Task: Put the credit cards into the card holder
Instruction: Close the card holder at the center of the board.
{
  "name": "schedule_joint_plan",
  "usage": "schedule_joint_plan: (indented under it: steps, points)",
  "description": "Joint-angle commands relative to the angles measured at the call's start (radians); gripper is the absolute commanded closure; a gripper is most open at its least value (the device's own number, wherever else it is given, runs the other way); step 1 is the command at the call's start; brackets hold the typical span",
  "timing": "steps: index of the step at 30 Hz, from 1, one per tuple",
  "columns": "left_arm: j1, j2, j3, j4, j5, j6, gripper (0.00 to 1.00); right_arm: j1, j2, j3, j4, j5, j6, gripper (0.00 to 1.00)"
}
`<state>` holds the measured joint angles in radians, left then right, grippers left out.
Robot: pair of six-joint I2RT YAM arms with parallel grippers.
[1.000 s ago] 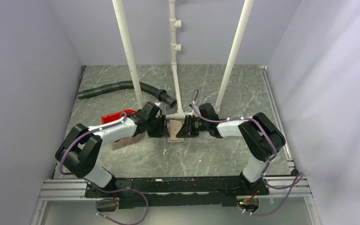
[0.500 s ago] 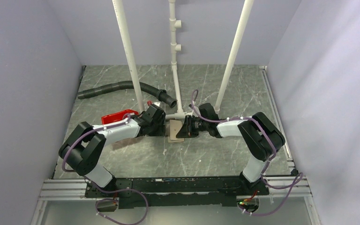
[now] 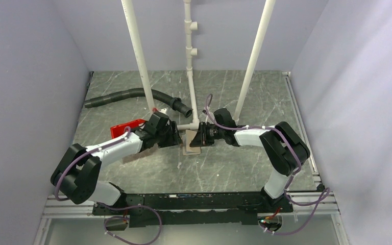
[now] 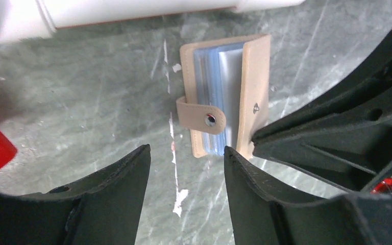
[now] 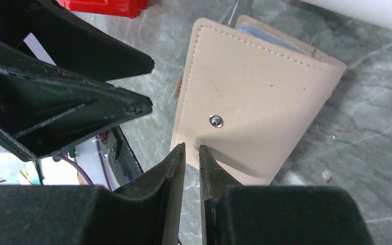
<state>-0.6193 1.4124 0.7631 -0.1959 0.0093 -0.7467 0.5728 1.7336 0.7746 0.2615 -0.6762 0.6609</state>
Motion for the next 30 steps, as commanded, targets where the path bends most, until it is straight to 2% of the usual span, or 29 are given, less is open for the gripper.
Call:
schedule_joint_plan:
  steps: [1, 4, 14, 18, 23, 30]
  points:
    - [0.022, -0.001, 0.053, -0.015, 0.140, -0.031, 0.39, 0.006, 0.010, 0.048, -0.025, 0.017, -0.047, 0.81]
    - [0.016, 0.034, 0.112, -0.073, 0.096, -0.004, 0.38, 0.008, 0.028, 0.050, -0.016, 0.008, -0.039, 0.81]
    - [-0.021, 0.124, 0.208, -0.139, 0.009, 0.045, 0.55, 0.017, 0.073, 0.064, -0.015, -0.002, -0.038, 0.83]
    - [-0.031, 0.145, 0.216, -0.131, 0.003, 0.051, 0.56, 0.018, 0.079, 0.064, -0.016, -0.003, -0.036, 0.83]
    - [-0.050, 0.175, 0.243, -0.149, -0.006, 0.059, 0.50, 0.017, 0.083, 0.066, -0.018, -0.006, -0.037, 0.84]
    - [-0.066, 0.207, 0.281, -0.177, -0.048, 0.068, 0.61, 0.019, 0.086, 0.060, -0.008, -0.013, -0.031, 0.85]
